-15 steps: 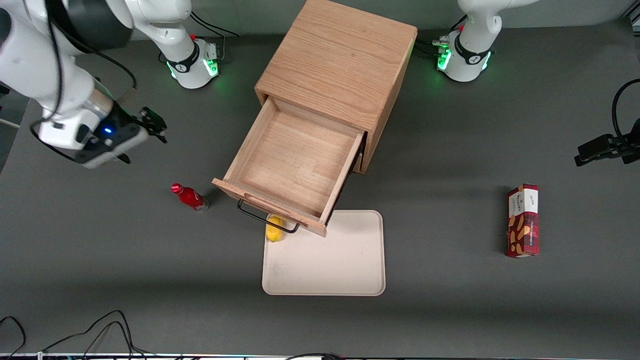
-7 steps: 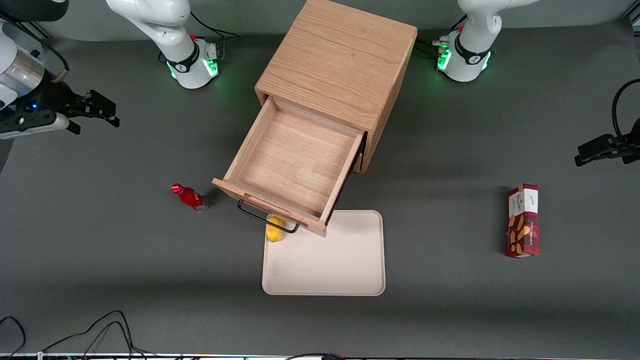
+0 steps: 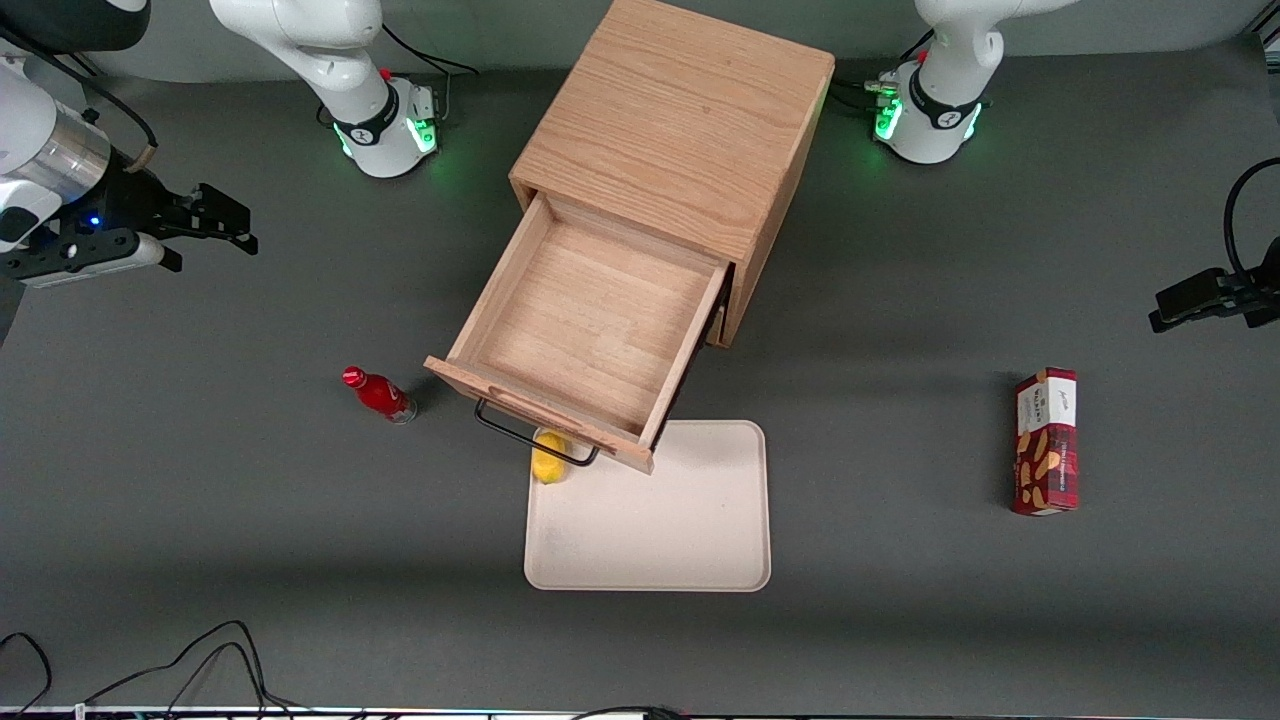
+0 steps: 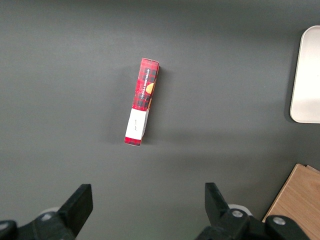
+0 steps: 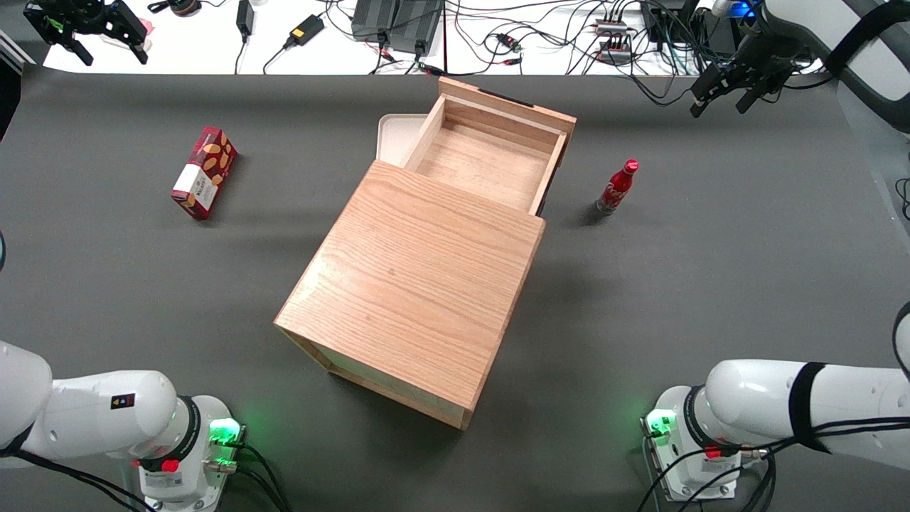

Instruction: Open upper drawer

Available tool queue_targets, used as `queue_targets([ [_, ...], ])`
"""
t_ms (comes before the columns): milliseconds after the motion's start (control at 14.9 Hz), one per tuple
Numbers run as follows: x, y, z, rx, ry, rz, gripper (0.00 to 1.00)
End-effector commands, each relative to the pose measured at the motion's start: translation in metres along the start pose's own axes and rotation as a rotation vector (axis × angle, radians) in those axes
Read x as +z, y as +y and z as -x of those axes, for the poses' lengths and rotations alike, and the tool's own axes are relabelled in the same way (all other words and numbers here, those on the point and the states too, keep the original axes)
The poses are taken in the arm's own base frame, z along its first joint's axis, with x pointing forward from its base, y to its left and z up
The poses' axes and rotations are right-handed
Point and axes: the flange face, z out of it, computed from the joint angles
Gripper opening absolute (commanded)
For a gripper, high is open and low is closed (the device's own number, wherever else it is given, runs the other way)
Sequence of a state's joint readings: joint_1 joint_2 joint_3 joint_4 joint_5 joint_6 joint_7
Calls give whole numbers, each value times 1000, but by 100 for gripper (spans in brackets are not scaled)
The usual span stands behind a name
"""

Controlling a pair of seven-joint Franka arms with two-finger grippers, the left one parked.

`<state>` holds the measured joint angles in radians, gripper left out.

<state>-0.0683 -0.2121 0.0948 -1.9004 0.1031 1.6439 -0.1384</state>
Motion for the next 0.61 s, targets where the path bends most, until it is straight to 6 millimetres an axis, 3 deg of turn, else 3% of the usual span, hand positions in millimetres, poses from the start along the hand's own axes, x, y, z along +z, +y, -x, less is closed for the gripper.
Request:
queue_targets([
  [0, -9, 24, 0, 35, 0, -34, 100],
  [538, -5, 31, -16, 33, -15, 15, 100],
])
